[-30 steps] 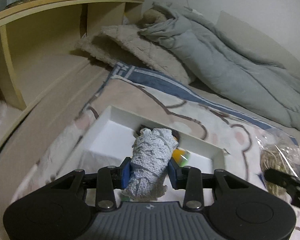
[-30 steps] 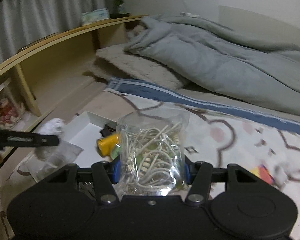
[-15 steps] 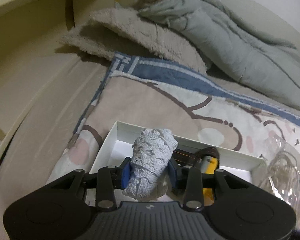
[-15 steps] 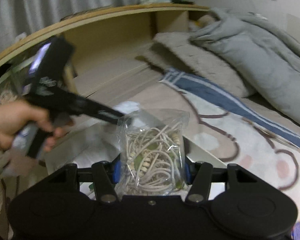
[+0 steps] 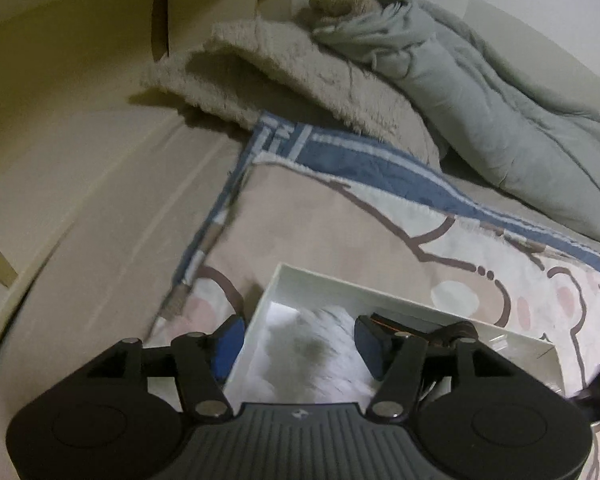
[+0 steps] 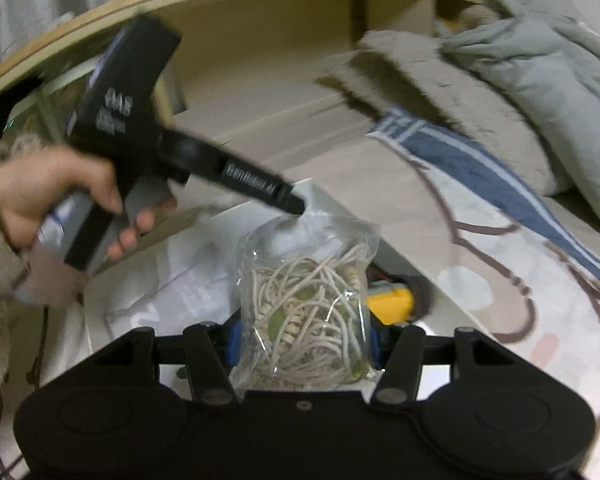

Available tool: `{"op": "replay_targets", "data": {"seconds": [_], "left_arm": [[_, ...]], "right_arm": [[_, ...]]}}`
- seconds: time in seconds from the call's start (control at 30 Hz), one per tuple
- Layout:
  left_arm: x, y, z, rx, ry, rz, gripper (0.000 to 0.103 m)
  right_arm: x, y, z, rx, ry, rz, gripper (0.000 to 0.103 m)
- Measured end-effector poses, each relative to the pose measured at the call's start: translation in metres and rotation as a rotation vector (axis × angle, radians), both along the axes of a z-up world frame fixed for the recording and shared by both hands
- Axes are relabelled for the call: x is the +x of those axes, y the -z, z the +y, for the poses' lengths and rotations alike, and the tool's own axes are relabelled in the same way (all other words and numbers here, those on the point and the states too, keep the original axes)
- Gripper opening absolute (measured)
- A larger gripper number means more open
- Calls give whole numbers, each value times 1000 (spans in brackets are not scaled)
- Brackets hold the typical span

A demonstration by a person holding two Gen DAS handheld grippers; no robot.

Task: Organize objects
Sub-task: 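Lower the string ball and rubber-band bag into the white box and open both tools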

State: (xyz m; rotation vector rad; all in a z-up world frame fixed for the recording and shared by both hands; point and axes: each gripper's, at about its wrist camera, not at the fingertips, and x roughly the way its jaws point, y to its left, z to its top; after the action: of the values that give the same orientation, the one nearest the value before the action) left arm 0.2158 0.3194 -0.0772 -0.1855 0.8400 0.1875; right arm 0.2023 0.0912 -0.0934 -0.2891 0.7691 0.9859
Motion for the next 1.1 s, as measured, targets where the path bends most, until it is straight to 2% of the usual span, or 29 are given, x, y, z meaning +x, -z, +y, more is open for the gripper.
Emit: {"op": "replay_targets", "data": {"seconds": [0.1,0.13,0.17,0.2,0.27,0.4,0.5,0.57,0.63,0.7,0.83,1.0,1.1], "left_arm": [[-7,-12,6,3,-16,-15,64],[-9,-15,7,7,-17,-16,65],[-11,-16,7,13,-19,-13,67],[-14,-18,7,19,-19,-8,68],[-18,-18,7,22,-5,3,68],[-24,-16,6,27,9,25,68],[-27,-15,2,27,17,27,68],[-30,-15,-1,22,22,24,68],[-33,-15,-3,15,29,23,68],[-36,-15,-4,14,31,20,68],[-40,-13,0,3,24,21,68],[-44,-10,9,0,21,30,68],[-45,-8,15,-5,18,32,68]], "right_arm": [[-7,6,20,-9,-66,-29,58],[-9,8,26,-6,-82,-47,64],[-11,10,32,4,-92,-75,88],[-12,12,36,0,-80,-97,98],[-13,14,39,-12,-36,-132,97],[-10,11,30,3,-31,-61,94],[-11,8,23,-16,-17,-81,83],[-7,7,19,-14,-3,-66,59],[-4,7,16,8,12,-29,48],[-3,8,15,28,28,-8,46],[3,18,28,27,51,22,24],[6,42,57,-6,40,46,17],[6,48,70,2,47,15,17]]}}
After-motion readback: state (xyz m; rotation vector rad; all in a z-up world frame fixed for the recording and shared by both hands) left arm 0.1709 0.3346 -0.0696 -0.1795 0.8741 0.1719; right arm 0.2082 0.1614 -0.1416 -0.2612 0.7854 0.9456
